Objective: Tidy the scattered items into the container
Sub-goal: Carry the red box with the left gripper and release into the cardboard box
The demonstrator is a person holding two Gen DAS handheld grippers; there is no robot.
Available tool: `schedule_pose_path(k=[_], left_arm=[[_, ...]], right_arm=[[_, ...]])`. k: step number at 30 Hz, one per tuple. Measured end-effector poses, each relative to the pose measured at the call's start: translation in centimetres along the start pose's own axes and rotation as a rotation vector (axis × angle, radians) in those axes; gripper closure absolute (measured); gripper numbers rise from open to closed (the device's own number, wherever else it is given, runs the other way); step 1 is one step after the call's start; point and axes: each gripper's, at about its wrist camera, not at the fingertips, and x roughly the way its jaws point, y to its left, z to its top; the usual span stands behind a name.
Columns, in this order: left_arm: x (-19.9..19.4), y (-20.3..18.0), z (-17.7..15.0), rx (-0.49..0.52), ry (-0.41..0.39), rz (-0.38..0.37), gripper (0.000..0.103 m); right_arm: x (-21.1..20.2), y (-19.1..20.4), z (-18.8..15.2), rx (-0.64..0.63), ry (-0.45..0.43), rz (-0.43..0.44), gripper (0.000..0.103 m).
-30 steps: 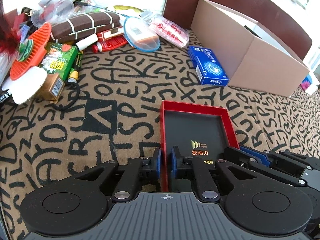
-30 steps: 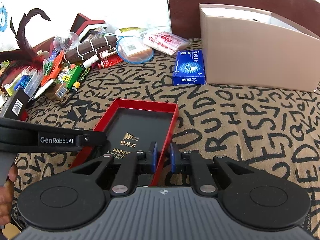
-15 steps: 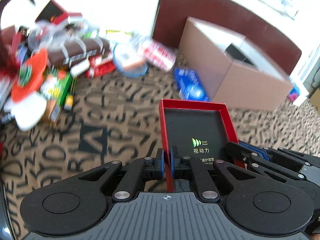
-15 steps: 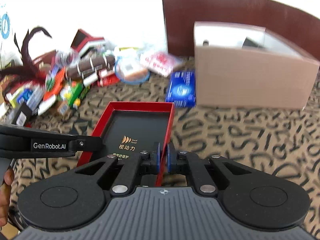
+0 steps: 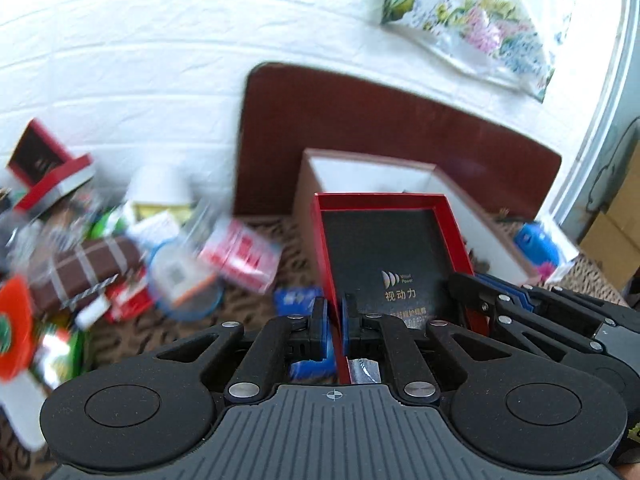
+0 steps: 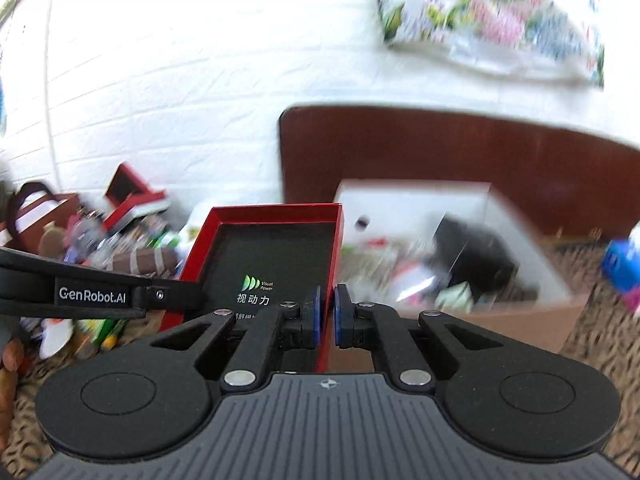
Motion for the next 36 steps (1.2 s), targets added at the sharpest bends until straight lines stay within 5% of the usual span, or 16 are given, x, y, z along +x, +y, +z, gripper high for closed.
schedule_pose_path(k=[12, 27, 30, 32, 34, 36], left_arm=[[11.1, -2.6, 7.8, 0.030, 0.042, -0.017, 0.100], [21.9, -0.5, 10.7, -0.030, 0.137, 0.029, 0.098], [22.4, -0.1, 10.9, -0.051, 0.111, 0.020, 0.064], [22.1, 0.2, 10.8, -0.095, 0.096, -0.015, 0.052], [21.6, 0.7, 10.6, -0.145, 0.086, -0.041, 0.045], [21.2, 1.2, 10.4, -0.182, 0.085, -0.121, 0.025]], right_arm=[[8.5, -6.6, 5.5, 0.029, 0.035, -0.062, 0.095], [19.6, -10.0, 6.7, 0.048, 0.165, -0.061, 0.095], [21.1, -10.3, 6.8, 0.068, 0.179, -0.060, 0.094], [21.8, -10.6, 7.0, 0.096, 0.217, -0.044, 0.083], [21.6, -10.9, 7.1, 0.113, 0.207, -0.065, 0.042], [20.8, -11.2, 7.0, 0.113, 0.174, -0.128, 0.024]])
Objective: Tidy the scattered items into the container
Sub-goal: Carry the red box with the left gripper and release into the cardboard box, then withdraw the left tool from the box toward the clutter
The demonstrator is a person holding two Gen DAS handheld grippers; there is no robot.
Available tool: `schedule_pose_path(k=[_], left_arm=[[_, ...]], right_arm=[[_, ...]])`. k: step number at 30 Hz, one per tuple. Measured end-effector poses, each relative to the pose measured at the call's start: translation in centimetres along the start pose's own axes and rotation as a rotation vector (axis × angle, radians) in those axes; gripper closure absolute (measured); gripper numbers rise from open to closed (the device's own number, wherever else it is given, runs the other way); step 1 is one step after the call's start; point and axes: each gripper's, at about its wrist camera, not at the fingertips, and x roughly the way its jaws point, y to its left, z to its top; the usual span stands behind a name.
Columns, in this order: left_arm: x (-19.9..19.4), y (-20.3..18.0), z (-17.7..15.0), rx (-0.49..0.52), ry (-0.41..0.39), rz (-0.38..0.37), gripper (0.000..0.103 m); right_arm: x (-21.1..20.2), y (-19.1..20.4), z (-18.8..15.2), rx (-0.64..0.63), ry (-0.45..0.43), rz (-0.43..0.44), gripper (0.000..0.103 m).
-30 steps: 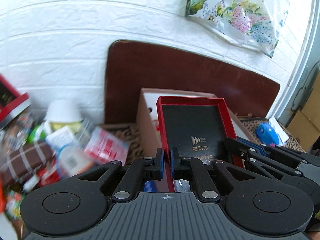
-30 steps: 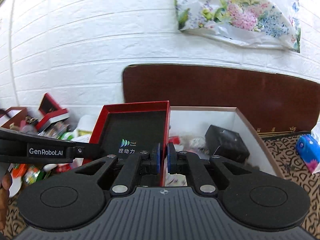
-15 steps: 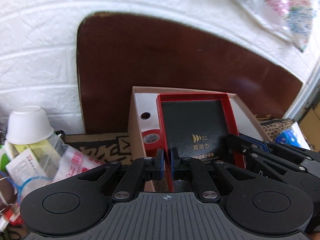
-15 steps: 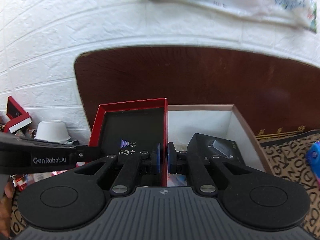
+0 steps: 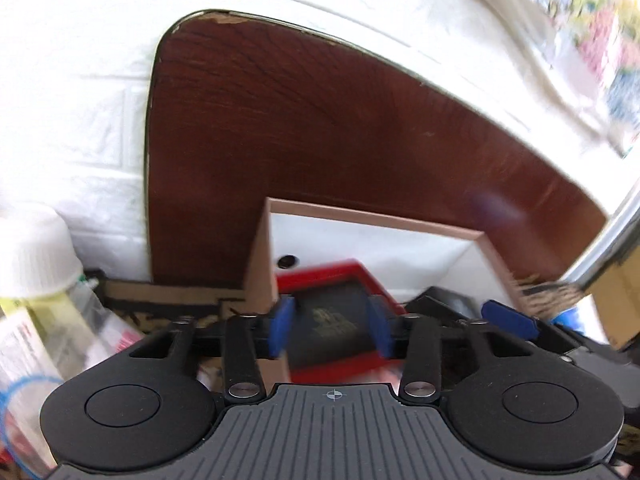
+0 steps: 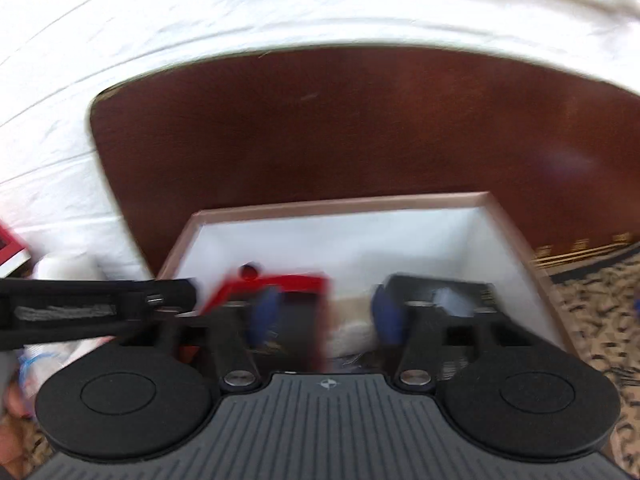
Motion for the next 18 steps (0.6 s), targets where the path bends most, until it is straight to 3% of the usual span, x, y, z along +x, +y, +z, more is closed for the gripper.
schedule_pose_path(k=[1, 2, 4, 6, 18], left_arm=[[-0.2, 0.0, -0.1, -0.010, 0.005, -0.002, 0.010], [-0.5, -0.3, -0.2, -0.012, 0.001, 0.048, 0.000], [-1.2, -0.9, -0.7, 0.031, -0.035, 0.118, 0.000], [-1.5, -1.5, -1.1, 0.086, -0.035, 0.115, 0.000], [-5.7, -2.6, -3.1, 0.137, -0.022, 0.130, 0.000]], right_arm=[[-0.4, -0.3, -0.2, -0.002, -0.010, -0.012, 0.017], [-0.7, -0.6, -0.3, -0.004, -0.009, -0.010, 0.015], [-1.2, -1.0, -0.7, 0.006, 0.010, 0.008, 0.014], [-1.7, -1.1, -1.0, -0.003, 0.025, 0.013, 0.013], [-5.9, 1.0, -2.1, -0.087, 0.012, 0.028, 0.008]])
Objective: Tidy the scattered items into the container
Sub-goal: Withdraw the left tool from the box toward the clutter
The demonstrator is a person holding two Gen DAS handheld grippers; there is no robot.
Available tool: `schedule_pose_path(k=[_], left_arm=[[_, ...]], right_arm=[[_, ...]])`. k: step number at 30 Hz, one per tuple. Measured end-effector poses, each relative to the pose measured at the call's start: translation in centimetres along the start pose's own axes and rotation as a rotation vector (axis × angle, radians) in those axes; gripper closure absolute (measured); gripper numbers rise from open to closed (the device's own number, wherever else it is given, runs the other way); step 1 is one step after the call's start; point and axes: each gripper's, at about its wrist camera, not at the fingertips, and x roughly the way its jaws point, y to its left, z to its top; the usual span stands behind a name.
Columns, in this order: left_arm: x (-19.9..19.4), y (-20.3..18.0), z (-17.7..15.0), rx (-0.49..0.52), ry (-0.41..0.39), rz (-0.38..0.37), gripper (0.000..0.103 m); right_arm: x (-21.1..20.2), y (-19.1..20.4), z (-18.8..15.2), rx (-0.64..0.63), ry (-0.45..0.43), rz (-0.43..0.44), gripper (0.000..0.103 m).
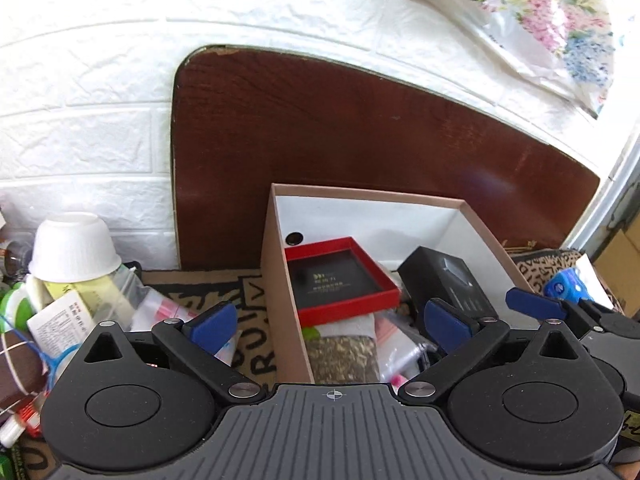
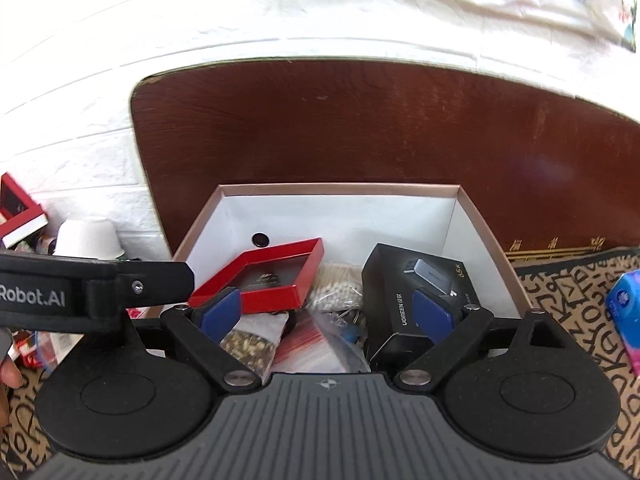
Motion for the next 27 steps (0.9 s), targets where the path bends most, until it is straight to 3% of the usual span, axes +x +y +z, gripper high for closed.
schedule_pose_path(k=[11, 20, 27], left_arm=[[-7.2, -0.7, -3.7, 0.056, -0.070, 0.016, 0.000], [-13.3, 1.1, -11.4, 0.026, -0.154, 0.087, 0.000], [-15.6, 5.1, -16.8, -0.066, -0.159, 0.157, 0.000]], right_arm=[[-6.2, 2.4, -1.7, -0.059, -0.062, 0.011, 0.005], [-11.1, 6.7, -7.2, -0.084, -0.125, 0.024, 0.004], [-12.1, 10.7, -12.0, -0.093, -0.111, 0.078, 0.004]])
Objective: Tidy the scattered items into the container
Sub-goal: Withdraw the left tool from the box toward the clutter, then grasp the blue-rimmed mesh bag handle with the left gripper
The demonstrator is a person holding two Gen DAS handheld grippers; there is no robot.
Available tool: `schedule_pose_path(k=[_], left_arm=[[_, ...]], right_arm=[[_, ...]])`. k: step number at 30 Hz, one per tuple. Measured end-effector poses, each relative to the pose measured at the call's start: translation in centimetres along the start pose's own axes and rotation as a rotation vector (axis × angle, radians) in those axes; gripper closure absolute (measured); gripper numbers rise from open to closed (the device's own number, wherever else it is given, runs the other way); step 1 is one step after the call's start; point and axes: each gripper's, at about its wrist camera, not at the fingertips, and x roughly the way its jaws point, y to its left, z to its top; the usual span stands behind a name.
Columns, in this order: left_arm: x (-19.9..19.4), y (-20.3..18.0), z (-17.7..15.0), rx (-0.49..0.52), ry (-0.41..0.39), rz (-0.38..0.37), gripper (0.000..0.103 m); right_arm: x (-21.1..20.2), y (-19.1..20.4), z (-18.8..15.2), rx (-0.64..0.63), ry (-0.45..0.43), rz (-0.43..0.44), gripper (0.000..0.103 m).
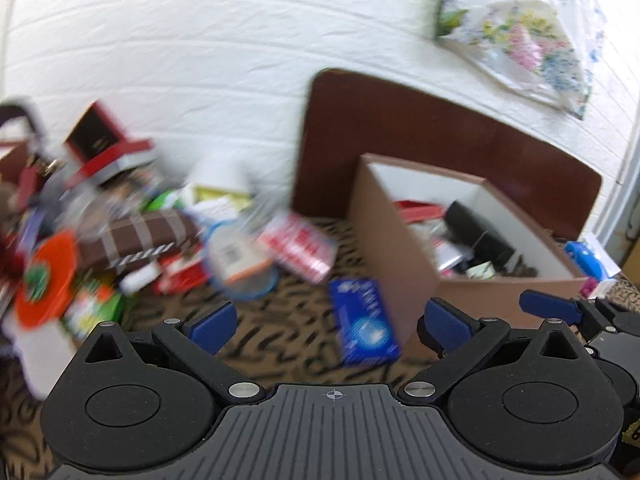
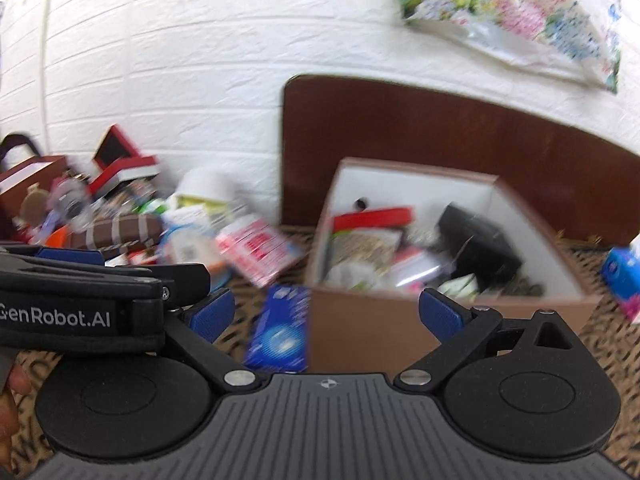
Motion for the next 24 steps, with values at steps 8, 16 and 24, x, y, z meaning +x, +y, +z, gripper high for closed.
schedule_pose_path(k=[8, 16, 24], left_arm=[[0.2, 5.7, -1.4, -0.078, 0.037, 0.038, 0.000], [3.6, 8.4, -0.4, -0.106, 0.066, 0.044, 0.003], [8.9, 10.2, 1.7, -0.083, 0.088, 0.055, 0.012]], right_arm=[[2.1, 4.4, -2.0, -0.023, 0.054, 0.111, 0.004], [5.8, 6.4, -1.9, -0.075, 0.064, 0.133, 0.004], [10.5, 8.3, -1.4, -0.150, 0.078, 0.137, 0.011]])
